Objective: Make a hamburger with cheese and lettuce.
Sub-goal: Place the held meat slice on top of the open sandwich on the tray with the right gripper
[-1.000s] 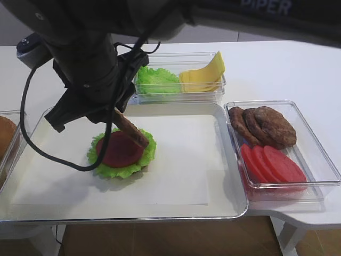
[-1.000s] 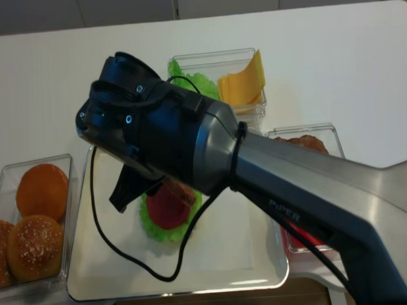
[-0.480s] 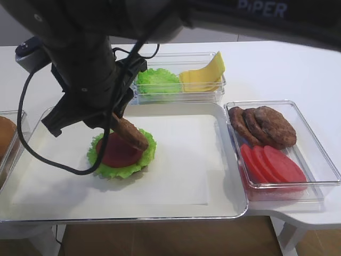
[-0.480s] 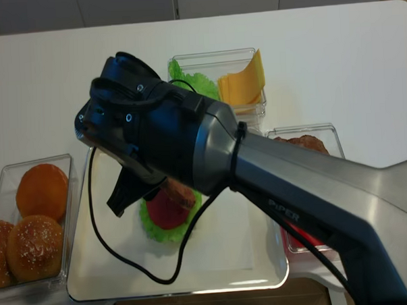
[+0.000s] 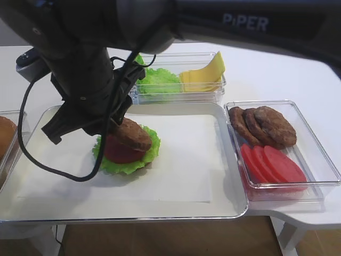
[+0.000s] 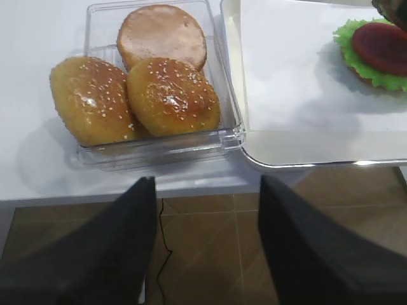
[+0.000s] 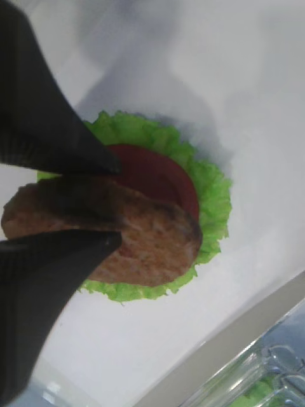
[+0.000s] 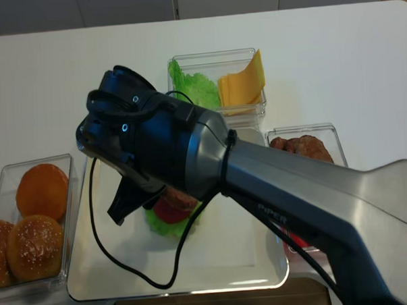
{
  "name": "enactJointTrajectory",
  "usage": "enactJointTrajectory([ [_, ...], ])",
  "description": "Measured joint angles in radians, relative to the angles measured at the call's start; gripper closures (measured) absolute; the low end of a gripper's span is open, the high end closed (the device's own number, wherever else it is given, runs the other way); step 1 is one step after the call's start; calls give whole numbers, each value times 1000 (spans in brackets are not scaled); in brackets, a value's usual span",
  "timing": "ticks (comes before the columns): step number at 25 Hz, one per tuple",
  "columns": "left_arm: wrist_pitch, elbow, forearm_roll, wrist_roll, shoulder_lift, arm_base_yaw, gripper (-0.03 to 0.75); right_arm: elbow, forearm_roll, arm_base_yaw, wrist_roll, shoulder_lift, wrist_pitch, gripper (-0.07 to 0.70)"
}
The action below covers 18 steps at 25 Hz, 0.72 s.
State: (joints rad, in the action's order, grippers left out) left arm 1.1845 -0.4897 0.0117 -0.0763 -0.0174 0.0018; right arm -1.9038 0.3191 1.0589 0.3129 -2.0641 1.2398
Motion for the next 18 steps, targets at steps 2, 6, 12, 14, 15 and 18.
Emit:
enactJointTrajectory([
  [2,0,0,0,0,0,0,334,0,0,0,0,0,0,406],
  [6,0,0,0,0,0,0,334,0,0,0,0,0,0,321],
  [12,0,0,0,0,0,0,334,0,0,0,0,0,0,230],
  [14,0,0,0,0,0,0,334,0,0,0,0,0,0,225],
  [15,0,0,0,0,0,0,334,0,0,0,0,0,0,225],
  [18,0,0,0,0,0,0,334,0,0,0,0,0,0,222],
])
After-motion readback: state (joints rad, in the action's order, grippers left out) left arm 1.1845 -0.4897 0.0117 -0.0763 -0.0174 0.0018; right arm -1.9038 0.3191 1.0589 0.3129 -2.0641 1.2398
